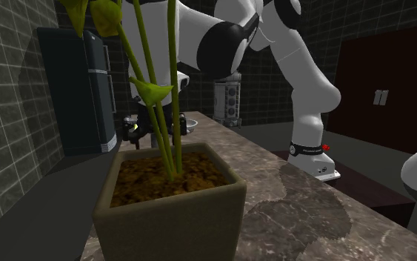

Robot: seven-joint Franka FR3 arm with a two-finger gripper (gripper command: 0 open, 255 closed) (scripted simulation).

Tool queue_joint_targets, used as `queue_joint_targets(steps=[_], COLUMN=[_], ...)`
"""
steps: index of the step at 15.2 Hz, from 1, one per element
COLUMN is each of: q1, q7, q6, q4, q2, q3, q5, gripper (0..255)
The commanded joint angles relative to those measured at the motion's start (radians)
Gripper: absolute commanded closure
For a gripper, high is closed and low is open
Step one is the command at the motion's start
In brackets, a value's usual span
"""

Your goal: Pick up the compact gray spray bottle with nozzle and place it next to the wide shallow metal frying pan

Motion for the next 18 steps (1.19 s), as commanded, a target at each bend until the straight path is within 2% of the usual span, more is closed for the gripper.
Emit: queue_joint_targets(steps=[1,8,9,18], q1=[-0.007,-0.006,-0.006,-0.007], q7=[0.004,0.004,0.004,0.004], q6=[0.012,0.012,0.012,0.012], q4=[-0.012,-0.012,-0.012,-0.012], q2=[0.001,0.001,0.001,0.001], q3=[-0.002,-0.002,-0.002,-0.002], q5=[-0.004,-0.004,-0.004,-0.004], gripper=[0,0,255,255])
